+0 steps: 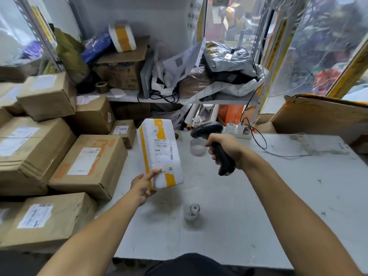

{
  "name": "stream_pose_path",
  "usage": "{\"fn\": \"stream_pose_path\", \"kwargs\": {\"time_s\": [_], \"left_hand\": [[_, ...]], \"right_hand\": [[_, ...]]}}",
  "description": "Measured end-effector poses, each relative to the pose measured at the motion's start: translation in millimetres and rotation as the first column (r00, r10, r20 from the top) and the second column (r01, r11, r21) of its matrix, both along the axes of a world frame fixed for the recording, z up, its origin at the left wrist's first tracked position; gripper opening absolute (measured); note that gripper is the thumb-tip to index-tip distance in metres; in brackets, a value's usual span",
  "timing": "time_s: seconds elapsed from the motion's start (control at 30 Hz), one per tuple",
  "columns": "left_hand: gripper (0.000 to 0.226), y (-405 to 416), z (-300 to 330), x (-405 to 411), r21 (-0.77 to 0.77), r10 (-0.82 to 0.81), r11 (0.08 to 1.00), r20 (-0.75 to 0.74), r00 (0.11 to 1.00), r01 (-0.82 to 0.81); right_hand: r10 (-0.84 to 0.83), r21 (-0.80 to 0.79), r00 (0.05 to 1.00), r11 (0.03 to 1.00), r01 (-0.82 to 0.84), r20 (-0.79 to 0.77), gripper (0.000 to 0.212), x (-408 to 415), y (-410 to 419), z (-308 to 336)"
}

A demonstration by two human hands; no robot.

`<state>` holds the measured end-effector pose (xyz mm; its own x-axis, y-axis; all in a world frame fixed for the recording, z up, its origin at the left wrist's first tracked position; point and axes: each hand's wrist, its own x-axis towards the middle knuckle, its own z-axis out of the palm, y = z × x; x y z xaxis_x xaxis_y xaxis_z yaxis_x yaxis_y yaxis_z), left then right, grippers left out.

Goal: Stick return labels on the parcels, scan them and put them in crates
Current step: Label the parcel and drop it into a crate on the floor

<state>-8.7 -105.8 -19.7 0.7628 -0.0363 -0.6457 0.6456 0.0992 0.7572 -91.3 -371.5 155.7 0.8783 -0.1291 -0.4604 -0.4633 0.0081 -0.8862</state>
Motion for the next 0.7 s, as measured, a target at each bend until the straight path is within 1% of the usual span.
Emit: {"fn": "stream_pose_path", "kwargs": {"time_s": [0.03,0.07,0.13,0.27,0.33,0.43,0.5,0.57,0.63,0.7], "left_hand": [[0.09,1,-3,1,-0.006,0.006,1.0,-0.014,1.0,-0.006],[0.093,2,-6,2,-0.011,0.008,1.0,-0.025,1.0,-0.008],[0.086,3,-9,0,-0.001,0.017,1.0,-0.024,1.0,-0.017],[0.081,2,-10,-5,-0.002,0.005,1.0,-0.025,1.0,-0.005],[0.077,0,-10,-5,-0.007,-0.011,1.0,-0.028,1.0,0.011],[0.062,-2,-9,-7,0.001,-0.035,0.999,-0.052,0.998,0.035],[0.061,0,-11,-9,0.004,-0.072,0.997,-0.086,0.994,0.072],[0.062,5,-14,-14,0.026,-0.103,0.994,-0.12,0.987,0.107],[0.061,9,-20,-22,0.069,-0.1,0.991,-0.137,0.985,0.111],[0.062,12,-23,-33,0.135,-0.099,0.984,-0.112,0.989,0.114]], "right_hand": [[0.006,0.004,1.0,1.0,-0.006,0.0,0.011,-3,-1,7],[0.011,0.004,1.0,1.0,-0.011,0.001,0.01,-6,-3,12],[0.019,-0.008,1.0,1.0,-0.019,-0.003,0.013,-11,-5,19],[0.035,-0.039,0.999,0.999,-0.034,0.006,0.017,-17,-6,24],[0.031,-0.048,0.999,0.998,-0.03,0.017,0.015,-19,-6,23],[-0.006,-0.117,0.999,0.993,0.01,0.033,0.011,-19,-7,9],[-0.033,-0.201,0.999,0.979,0.037,0.023,0.009,-20,-9,-17],[-0.07,-0.298,0.997,0.953,0.055,-0.039,0.01,-26,-12,-59],[-0.109,-0.393,0.984,0.918,0.046,-0.14,0.014,-39,-16,-111],[-0.096,-0.481,0.959,0.875,-0.046,-0.267,0.019,-56,-18,-157]]}}
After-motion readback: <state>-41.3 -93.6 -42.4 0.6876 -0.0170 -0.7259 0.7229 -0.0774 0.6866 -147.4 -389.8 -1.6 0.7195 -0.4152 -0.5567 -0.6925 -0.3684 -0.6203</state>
